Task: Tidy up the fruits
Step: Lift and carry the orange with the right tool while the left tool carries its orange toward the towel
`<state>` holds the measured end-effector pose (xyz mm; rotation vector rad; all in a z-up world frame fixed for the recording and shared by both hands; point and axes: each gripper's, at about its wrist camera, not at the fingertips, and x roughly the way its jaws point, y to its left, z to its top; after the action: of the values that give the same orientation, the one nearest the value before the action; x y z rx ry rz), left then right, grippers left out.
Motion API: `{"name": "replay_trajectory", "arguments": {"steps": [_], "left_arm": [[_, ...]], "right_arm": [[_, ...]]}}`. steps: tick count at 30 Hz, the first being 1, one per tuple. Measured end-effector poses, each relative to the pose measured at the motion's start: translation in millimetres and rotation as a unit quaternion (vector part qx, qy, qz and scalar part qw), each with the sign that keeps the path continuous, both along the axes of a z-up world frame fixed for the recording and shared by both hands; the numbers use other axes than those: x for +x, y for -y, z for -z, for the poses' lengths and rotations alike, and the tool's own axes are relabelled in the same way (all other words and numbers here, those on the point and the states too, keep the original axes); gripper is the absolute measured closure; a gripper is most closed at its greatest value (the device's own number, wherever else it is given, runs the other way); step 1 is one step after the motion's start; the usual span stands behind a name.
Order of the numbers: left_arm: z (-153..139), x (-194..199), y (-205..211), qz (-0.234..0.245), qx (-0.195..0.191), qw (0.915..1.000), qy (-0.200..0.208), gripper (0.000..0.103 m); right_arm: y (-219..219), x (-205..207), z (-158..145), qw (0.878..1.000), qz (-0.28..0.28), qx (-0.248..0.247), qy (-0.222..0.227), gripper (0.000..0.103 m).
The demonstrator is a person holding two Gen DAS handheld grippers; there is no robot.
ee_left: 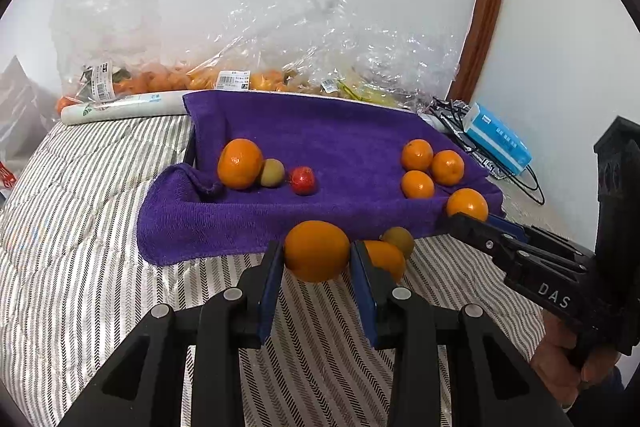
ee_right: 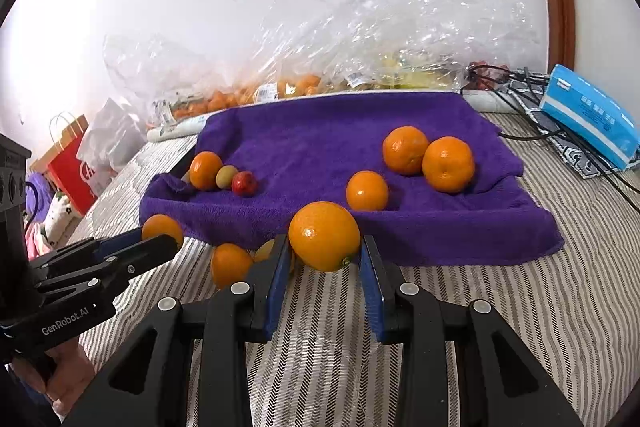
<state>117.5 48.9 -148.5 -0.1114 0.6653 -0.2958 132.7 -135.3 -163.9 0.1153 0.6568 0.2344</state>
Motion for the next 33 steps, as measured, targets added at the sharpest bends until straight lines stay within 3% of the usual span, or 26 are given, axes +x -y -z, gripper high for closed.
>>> {"name": "replay_trajectory", "arguments": {"steps": [12,18,21,33], "left_arm": [[-1.7,-5.2,-3.5,0.001,-0.016,0.9999,0.005,0.071],[-4.4,-9.6,-18.3,-0.027,-0.043,0.9987,-0.006,0.071],[-11.0,-16.8,-27.5,-0.046,-0.068,0.9965,-0.015,0.071],[-58.0,-30.5,-19.1,-0.057,-0.057,0.9967,0.002,0.071]], "right_arm": [[14.4,-30.5,-23.3,1.0,0.015,0.003,0.012,0.069],[19.3,-44.9,-46.7,0.999,0.022,-0.006,0.034,0.069],[19.0,-49.3,-57.8,0.999,0.024,-0.011,0.043,0.069],[17.4,-55.2,-87.3,0.998,0.01,-0.009,0.061,0.069]]}}
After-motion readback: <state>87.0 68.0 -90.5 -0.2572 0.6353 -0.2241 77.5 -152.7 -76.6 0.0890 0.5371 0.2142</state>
